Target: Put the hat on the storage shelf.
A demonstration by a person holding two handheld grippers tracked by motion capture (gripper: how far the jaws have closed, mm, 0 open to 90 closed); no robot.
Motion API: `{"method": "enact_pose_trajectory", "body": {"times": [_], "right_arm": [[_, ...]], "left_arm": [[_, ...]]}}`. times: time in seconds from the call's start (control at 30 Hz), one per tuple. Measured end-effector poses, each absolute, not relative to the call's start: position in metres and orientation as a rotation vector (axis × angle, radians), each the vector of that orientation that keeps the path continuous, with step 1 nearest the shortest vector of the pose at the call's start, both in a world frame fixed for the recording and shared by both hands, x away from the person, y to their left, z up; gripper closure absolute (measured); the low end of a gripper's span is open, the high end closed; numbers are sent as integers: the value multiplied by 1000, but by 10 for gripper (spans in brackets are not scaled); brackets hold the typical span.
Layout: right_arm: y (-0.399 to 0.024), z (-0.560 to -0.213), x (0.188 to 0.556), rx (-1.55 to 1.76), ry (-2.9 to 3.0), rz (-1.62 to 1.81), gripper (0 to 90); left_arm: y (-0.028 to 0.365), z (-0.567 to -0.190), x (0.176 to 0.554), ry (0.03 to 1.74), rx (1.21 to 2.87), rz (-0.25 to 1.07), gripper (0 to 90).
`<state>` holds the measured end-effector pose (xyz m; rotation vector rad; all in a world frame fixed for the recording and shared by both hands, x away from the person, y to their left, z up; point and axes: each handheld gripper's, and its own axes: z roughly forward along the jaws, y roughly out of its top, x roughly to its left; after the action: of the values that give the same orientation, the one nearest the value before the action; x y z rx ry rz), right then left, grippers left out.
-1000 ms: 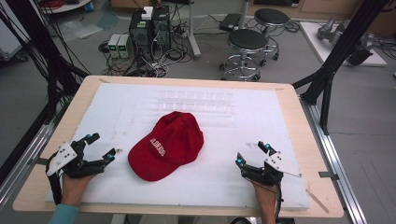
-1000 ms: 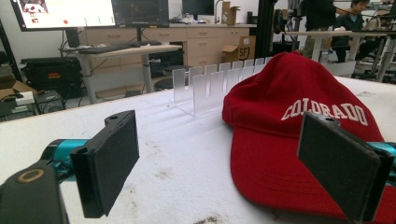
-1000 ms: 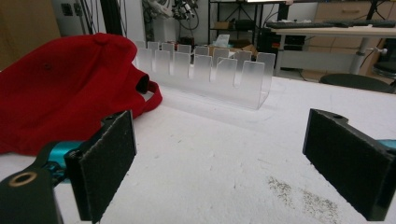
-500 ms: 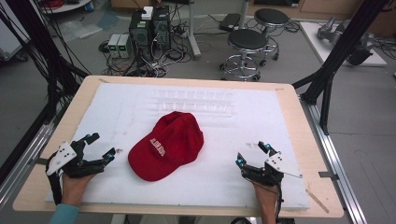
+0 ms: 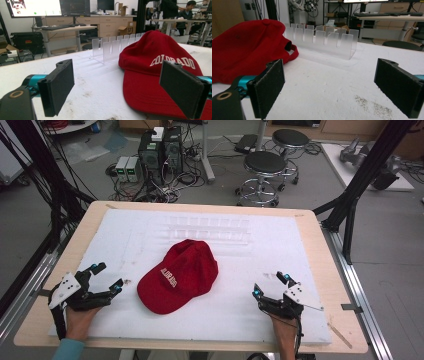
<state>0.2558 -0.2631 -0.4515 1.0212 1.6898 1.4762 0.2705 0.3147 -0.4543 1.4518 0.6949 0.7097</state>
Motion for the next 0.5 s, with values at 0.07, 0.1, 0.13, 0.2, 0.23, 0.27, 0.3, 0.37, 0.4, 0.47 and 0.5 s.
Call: {"method": "enact_pose_trajectory", "body": {"times": [0.07,0.1,0.13,0.2,0.23,0.27,0.3,0.37,0.4,0.47,0.5], "right_arm": [[-262,-452,256,1022,1692,1476,85],[-262,-452,256,1022,1692,1476,85],[-262,-452,256,1025,1692,1477,85],[-263,-451,256,1020,1693,1479,85],[-263,-451,256,1020,1693,1479,85],[-263,-451,256,1022,1693,1479,85],[-263,-451,256,1021,1693,1481,85],[-263,-451,256,1019,1693,1478,85],[-262,-451,256,1027,1696,1481,85],[-262,-451,256,1020,1697,1479,85],[-262,-451,256,1020,1697,1479,85]], "left_arm": [[315,-453,271,704,1452,684,127],[314,-451,272,704,1452,676,127],[314,-449,272,704,1456,665,127],[309,-436,273,690,1488,655,127],[309,-436,273,690,1488,655,127],[306,-431,274,679,1499,654,127],[303,-425,275,670,1511,658,127],[296,-415,277,645,1527,653,127],[293,-410,279,637,1530,659,127],[287,-404,280,619,1536,667,127],[285,-401,281,619,1540,668,127]]}}
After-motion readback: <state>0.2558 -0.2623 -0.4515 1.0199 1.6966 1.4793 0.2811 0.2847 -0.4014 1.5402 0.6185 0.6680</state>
